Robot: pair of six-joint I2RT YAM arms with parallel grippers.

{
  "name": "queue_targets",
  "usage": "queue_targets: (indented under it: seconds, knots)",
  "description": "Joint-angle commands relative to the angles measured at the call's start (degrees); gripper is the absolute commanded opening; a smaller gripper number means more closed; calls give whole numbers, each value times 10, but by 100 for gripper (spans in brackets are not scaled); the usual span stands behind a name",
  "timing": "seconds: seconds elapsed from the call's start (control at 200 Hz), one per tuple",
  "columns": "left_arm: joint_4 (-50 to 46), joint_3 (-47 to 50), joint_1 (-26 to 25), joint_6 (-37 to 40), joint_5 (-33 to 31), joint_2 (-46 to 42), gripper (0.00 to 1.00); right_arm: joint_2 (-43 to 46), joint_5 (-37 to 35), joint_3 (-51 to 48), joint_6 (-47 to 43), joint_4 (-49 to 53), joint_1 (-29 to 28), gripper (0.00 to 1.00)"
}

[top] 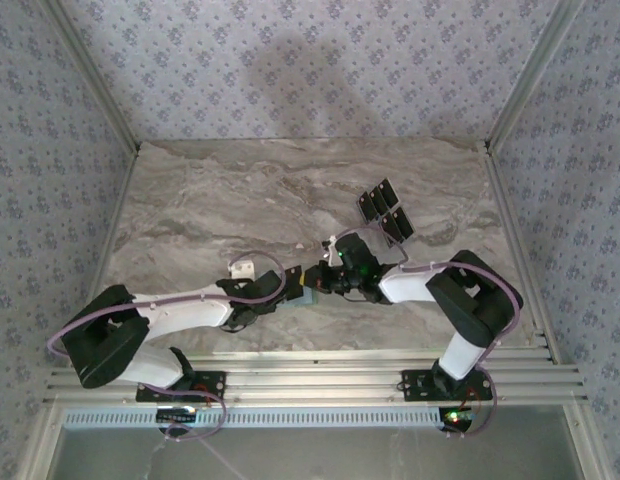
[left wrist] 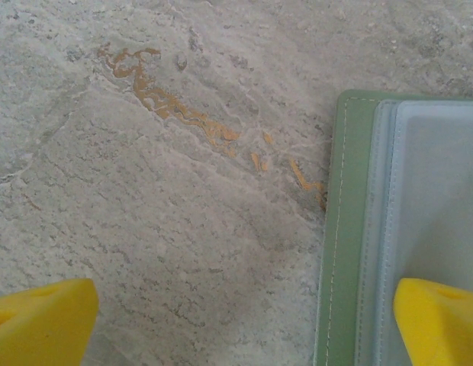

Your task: Put the credit cards into the card holder

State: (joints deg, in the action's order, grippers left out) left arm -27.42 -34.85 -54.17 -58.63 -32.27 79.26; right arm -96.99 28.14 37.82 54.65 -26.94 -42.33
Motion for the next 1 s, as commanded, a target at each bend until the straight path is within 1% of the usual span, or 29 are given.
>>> queue_targets:
  seconds: [0.0,0.69,0.994]
  knots:
    - [-48,1,-3,-5,-5,11,99,-15,1,16,10,-13,-4,0]
    - [-48,1,-3,-5,-5,12,99,-52,2,17,24,-44,-12,0]
    - [-48,1,-3,-4,-5,12,99,-54,4,12,0,-64,-14,0]
